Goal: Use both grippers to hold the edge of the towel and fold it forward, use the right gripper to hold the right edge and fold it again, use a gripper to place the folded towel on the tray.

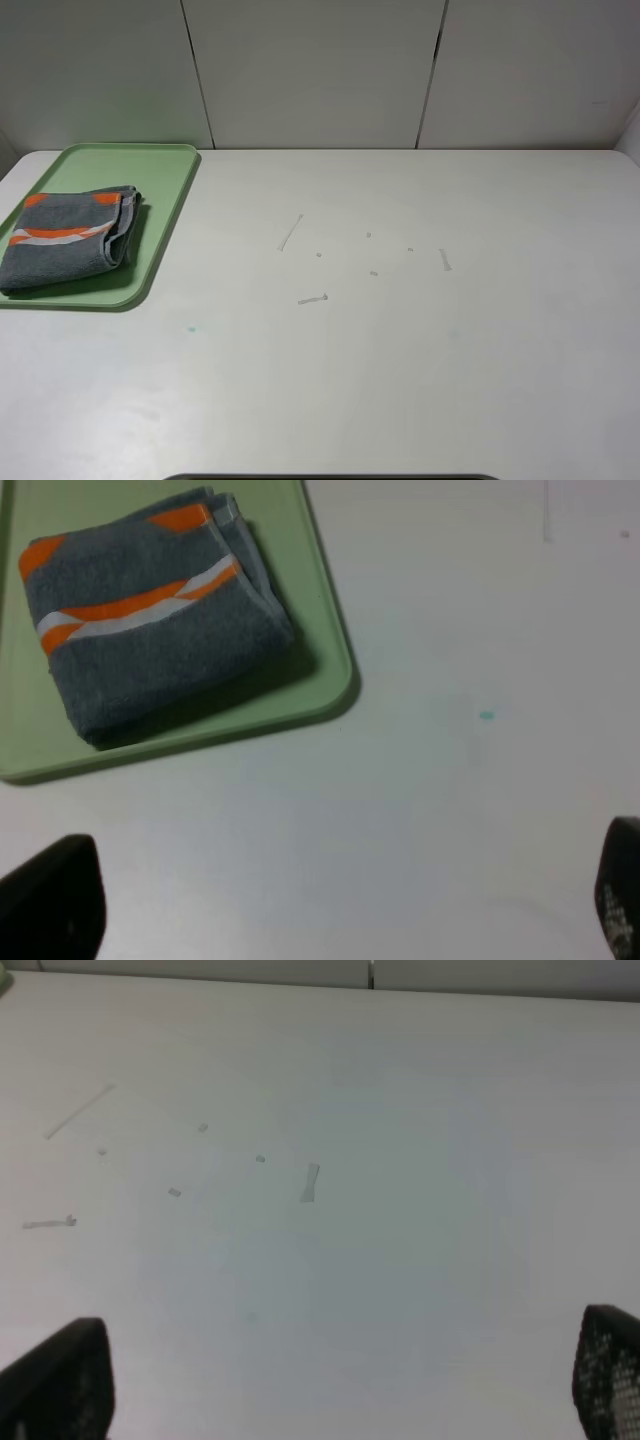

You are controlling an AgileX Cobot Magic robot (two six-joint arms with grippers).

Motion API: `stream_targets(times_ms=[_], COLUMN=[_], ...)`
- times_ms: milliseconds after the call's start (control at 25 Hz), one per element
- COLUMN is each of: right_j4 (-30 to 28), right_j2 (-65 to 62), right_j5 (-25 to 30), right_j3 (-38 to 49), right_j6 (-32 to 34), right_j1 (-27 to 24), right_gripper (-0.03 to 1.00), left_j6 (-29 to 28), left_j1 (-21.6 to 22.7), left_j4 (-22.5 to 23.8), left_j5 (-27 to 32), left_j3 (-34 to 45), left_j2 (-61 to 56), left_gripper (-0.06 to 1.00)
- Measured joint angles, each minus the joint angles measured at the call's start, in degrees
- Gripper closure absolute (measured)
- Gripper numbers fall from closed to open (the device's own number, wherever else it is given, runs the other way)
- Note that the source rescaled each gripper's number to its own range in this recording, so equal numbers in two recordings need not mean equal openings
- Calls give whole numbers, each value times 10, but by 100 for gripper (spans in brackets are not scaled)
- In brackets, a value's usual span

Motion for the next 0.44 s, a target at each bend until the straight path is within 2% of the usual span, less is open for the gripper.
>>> stream_targets(times_ms=[440], right_j4=[1], right_j2=[0], right_j5=[0], right_j3=[0], right_j6=[0], right_j1=[0], right_gripper=[-3], left_j6=[0], left_j1=[0], left_j4=[0], left_j5=[0], left_j3=[0], left_j2=[0], left_gripper=[-4])
